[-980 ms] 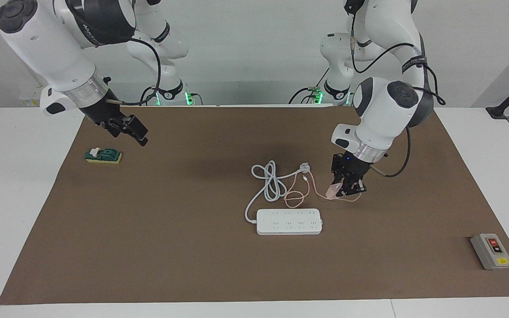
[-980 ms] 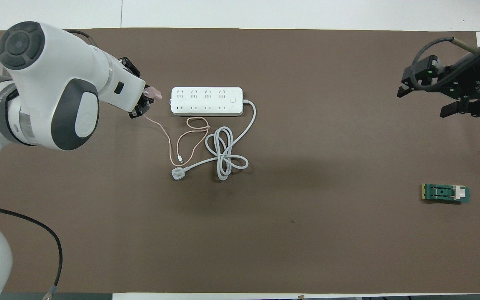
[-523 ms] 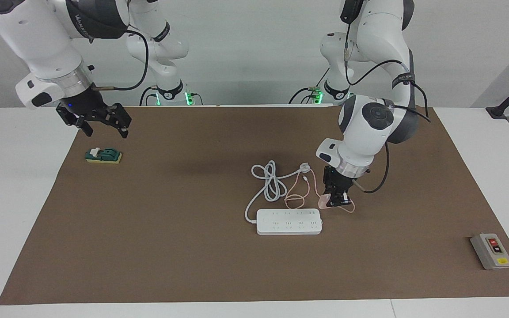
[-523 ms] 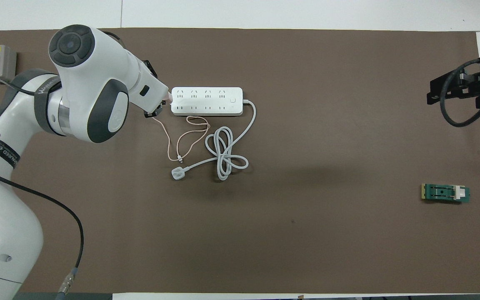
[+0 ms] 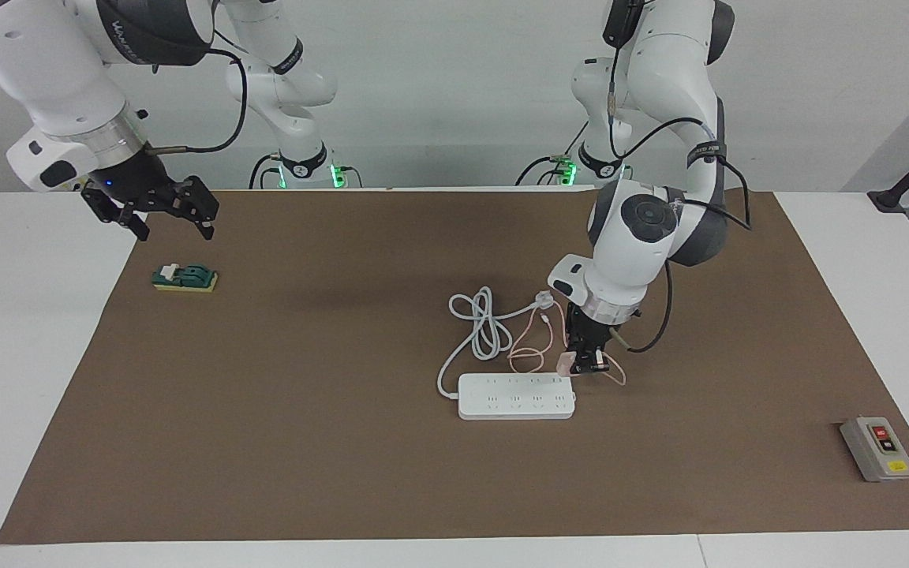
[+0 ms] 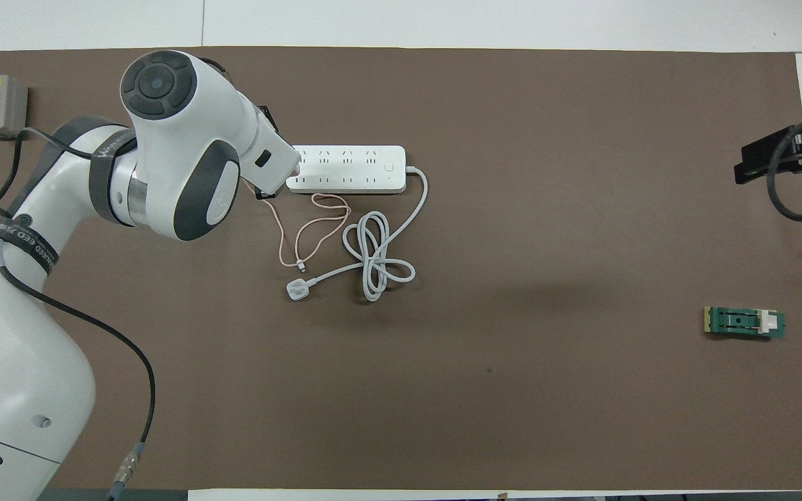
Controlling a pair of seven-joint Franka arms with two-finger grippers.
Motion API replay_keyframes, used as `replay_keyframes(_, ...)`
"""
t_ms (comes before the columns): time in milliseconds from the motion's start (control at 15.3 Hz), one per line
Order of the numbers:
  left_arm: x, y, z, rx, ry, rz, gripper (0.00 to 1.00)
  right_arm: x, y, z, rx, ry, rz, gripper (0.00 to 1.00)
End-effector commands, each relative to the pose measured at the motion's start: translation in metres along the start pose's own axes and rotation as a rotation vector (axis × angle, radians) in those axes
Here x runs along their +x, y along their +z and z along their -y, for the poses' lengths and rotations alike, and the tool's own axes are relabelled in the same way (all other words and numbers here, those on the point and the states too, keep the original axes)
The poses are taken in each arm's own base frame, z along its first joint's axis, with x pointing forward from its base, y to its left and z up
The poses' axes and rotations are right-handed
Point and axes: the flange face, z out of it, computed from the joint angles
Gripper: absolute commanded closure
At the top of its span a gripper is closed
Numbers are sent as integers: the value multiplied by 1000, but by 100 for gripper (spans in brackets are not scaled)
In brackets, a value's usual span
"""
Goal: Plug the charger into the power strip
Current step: 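Move the charger with the left gripper to the power strip's nearest socket, then press the charger prongs into the socket with the left gripper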
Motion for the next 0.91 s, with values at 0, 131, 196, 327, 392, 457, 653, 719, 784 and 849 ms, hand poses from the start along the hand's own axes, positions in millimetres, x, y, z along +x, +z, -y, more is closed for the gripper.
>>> replay_keyframes(0,2,16,-1,46,51,3,100,-10,0,-11,-10,-23,13,0)
replay_keyframes(131,2,19,-3,48,59,1,100,-15,-2,-10,-9,-38,24,0)
replay_keyframes(196,2,20,-3,49,58,-1,100,-16,-3,-12,-9,-37,29,0)
replay_keyframes(327,4,25,-6,65,61,-9,100,-20,-6,-12,-9,-38,30,0)
replay_keyframes(392,4,26,-6,67,62,-9,100,-22,-8,-12,-9,-37,30,0)
replay_keyframes(457,3,28,-8,66,62,-8,100,-27,-10,-12,-9,-38,29,0)
replay_keyframes(653,10,33,-14,74,77,-12,100,-43,-11,-10,-12,-37,37,0)
replay_keyframes(719,9,33,-14,72,80,-5,100,-48,-10,-10,-12,-37,43,0)
replay_keyframes(784,9,33,-14,72,84,0,100,-54,-10,-10,-11,-35,52,0)
replay_keyframes(849,9,32,-15,71,85,1,100,-58,-9,-10,-13,-35,55,0)
